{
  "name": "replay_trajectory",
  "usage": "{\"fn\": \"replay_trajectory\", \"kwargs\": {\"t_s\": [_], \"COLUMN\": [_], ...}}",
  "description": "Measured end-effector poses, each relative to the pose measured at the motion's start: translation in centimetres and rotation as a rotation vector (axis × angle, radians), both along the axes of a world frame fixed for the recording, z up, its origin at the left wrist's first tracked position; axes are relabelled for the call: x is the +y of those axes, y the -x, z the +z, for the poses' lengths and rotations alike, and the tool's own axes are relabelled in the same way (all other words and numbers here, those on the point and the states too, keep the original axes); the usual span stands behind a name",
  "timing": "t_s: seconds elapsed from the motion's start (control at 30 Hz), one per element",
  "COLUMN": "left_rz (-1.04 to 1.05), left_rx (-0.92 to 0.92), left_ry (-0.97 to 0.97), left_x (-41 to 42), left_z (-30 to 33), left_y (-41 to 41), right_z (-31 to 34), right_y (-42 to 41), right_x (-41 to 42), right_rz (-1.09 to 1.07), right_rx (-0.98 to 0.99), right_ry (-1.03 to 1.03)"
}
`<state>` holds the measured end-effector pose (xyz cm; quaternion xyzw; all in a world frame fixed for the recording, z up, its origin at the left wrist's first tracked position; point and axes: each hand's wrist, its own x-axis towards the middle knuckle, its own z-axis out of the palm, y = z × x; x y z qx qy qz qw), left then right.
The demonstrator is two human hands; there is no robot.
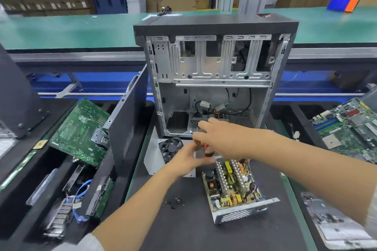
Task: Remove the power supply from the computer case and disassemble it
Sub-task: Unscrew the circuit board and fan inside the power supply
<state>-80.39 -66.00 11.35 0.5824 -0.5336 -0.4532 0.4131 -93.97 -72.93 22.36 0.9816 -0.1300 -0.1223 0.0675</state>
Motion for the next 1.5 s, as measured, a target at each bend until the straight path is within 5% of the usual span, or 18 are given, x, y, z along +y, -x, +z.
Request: {"fn": "replay_trajectory", "kwargs": {"t_s": [0.3, 0.5, 0.8, 1.03, 1.13, 1.27, 1.5], "left_rz": [-0.086, -0.084, -0.239, -0.205, -0.155, -0.157, -0.235], "left_rx": [0.082, -0.019, 0.006, 0.031, 0.031, -0.050, 0.034], "left_ry": [0.015, 0.167, 0.001, 0.045, 0.081, 0.137, 0.075], "left_x": [0.7, 0.3, -0.1, -0.7, -0.8, -0.8, -0.4], "left_z": [0.7, 0.6, 1.8, 0.5, 0.1, 0.3, 0.7], "left_y": [-0.3, 0.3, 0.0, -0.6, -0.5, 0.1, -1.0], "right_z": [2.0, 2.1, 0.2, 0.9, 1.3, 1.2, 0.4], "right_y": [1.2, -0.5, 0.2, 2.2, 1.9, 0.4, 0.5], "right_x": [0.7, 2.3, 2.2, 0.7, 0.6, 1.0, 0.2], "right_rz": [-0.061, -0.235, -0.203, 0.034, -0.102, -0.204, -0.152], "right_rx": [-0.069, 0.131, 0.117, -0.003, -0.051, 0.142, 0.135], "right_ry": [-0.304, 0.214, 0.202, -0.032, -0.046, 0.215, 0.055]}}
